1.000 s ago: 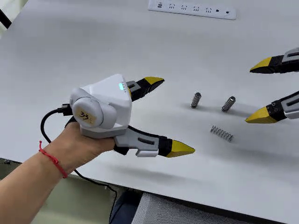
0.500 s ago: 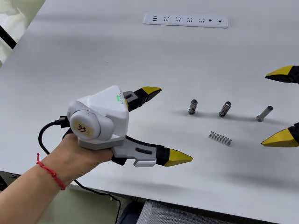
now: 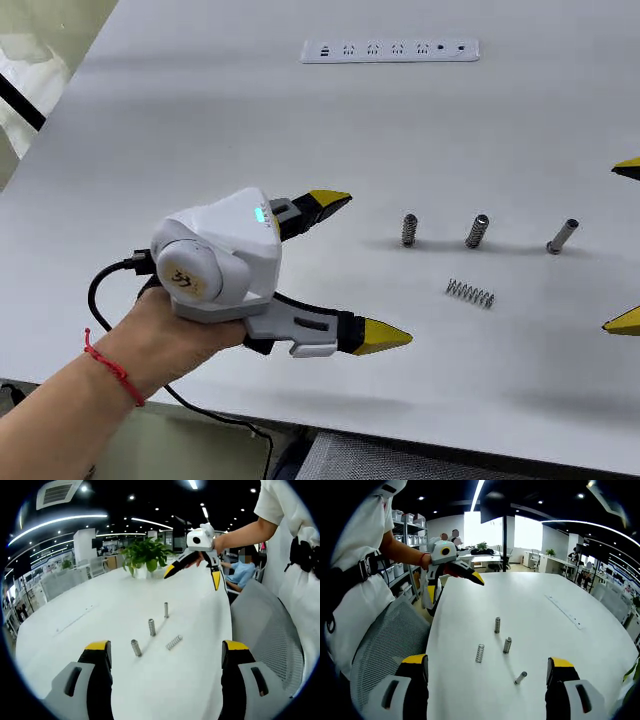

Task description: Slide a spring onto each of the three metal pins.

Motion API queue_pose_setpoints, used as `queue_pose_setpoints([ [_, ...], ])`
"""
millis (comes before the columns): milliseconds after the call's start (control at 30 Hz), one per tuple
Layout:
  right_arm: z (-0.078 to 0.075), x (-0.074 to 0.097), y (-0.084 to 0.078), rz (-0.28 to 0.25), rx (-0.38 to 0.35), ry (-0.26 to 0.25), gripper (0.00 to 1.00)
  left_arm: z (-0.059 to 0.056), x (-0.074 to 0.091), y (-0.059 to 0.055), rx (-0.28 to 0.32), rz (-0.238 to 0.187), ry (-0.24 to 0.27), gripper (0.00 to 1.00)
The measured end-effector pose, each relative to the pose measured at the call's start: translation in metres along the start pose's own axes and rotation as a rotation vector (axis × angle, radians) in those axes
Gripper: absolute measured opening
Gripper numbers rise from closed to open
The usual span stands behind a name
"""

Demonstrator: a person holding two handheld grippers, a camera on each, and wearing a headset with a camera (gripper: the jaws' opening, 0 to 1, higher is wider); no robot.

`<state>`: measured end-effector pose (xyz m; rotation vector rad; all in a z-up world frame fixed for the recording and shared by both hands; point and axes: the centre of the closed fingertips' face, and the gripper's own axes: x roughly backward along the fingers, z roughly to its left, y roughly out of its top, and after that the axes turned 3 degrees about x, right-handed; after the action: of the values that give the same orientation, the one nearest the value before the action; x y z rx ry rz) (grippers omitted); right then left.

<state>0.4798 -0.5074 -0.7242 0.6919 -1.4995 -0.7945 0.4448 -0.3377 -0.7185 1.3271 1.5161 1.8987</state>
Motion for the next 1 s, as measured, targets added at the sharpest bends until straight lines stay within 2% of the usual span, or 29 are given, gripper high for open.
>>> queue_pose_setpoints([
  [300, 0.004, 0.018, -0.025, -0.028, -0.035, -0.039, 0.99, -0.006, -0.017, 0.002, -0.058, 0.063, -0.05, 0.83],
  [433, 0.008, 0.023, -0.036, -0.039, -0.053, -0.051, 0.99, -0.013, -0.03, 0.0, -0.081, 0.097, -0.084, 0.76],
  [500, 0.009, 0.026, -0.042, -0.041, -0.058, -0.057, 0.98, -0.015, -0.036, -0.004, -0.1, 0.134, -0.101, 0.71],
  [700, 0.013, 0.034, -0.054, -0.056, -0.092, -0.078, 0.97, -0.021, -0.056, -0.011, -0.159, 0.199, -0.158, 0.53],
  [900, 0.016, 0.042, -0.065, -0.063, -0.115, -0.093, 0.96, -0.024, -0.076, -0.029, -0.257, 0.301, -0.201, 0.39],
  [1000, 0.017, 0.045, -0.07, -0.066, -0.129, -0.102, 0.95, -0.025, -0.09, -0.036, -0.271, 0.335, -0.211, 0.36],
])
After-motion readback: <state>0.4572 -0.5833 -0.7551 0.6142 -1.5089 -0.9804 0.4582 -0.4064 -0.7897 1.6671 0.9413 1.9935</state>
